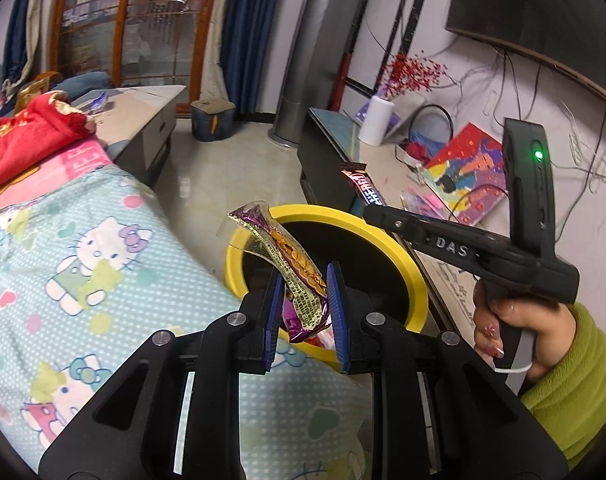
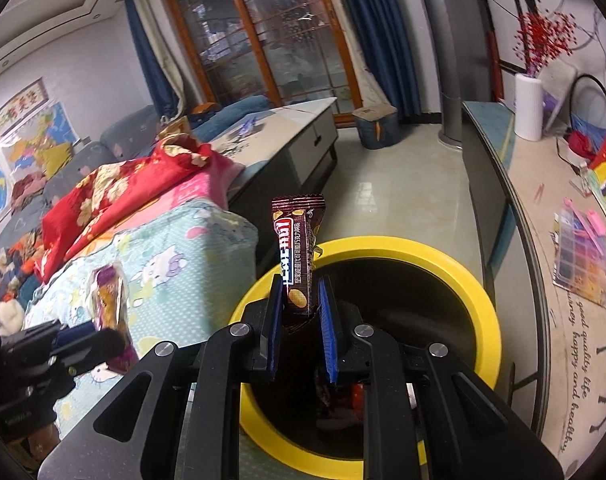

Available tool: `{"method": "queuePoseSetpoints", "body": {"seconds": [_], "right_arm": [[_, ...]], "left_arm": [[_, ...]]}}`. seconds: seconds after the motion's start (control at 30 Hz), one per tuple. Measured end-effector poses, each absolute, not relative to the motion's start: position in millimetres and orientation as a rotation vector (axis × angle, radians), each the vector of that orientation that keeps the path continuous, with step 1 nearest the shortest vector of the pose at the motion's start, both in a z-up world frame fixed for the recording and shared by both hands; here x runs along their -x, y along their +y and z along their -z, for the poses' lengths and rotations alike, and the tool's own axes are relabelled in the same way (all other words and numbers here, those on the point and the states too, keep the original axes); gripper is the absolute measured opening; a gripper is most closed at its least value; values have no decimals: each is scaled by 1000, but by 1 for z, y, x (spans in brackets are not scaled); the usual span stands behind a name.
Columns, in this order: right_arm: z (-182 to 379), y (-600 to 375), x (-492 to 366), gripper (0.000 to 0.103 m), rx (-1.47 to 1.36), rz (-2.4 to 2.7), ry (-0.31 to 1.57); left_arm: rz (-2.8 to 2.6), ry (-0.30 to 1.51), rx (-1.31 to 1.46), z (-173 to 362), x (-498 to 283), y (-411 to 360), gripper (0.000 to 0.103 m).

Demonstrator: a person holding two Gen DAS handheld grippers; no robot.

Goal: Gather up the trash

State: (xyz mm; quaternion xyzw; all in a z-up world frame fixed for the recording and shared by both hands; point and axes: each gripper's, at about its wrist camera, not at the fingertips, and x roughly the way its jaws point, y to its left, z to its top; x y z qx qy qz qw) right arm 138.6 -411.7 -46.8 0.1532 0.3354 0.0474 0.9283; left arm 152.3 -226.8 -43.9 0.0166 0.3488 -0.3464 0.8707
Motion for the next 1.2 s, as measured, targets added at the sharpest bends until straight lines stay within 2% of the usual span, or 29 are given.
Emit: {"method": "queuePoseSetpoints", "body": {"seconds": [0.4,0.47,0.53,0.57,0.6,0.67,0.7,0.77,0.83,0.87,0.97,1.07,1.2], "right_arm": [[66,-444,-136,22,-391,-39,730],[68,-450,-135,25,-410,-34,731],[69,-456,-134,33,-428,-25,730],[70,-459,-133,38,-437,-24,727],[70,-462,-131,40,-443,-19,726],[69,-467,-128,45,-444,4,721],[68,-470,-125,46,-446,11,713],[63,-473,-118,53,-439,39,692],[59,-474,-111,58,-426,55,672],[56,-474,-109,61,-421,63,662],[47,-470,-98,75,-399,81,628],[39,-461,-88,84,-382,84,603],[29,-439,-79,90,-345,61,577]], "left_arm": [[791,769,-105,65,-154,-266,16],[798,774,-124,69,-157,-274,17],[802,789,-142,73,-162,-281,29],[796,793,-150,75,-166,-285,45],[796,795,-151,76,-168,-287,52],[787,785,-152,75,-171,-288,56],[779,781,-152,74,-173,-287,68],[766,762,-146,70,-172,-281,85],[755,743,-137,66,-170,-275,88],[745,736,-133,64,-169,-271,92],[714,716,-112,55,-168,-260,92],[673,696,-93,49,-164,-244,92],[615,676,-68,41,-156,-218,92]]}}
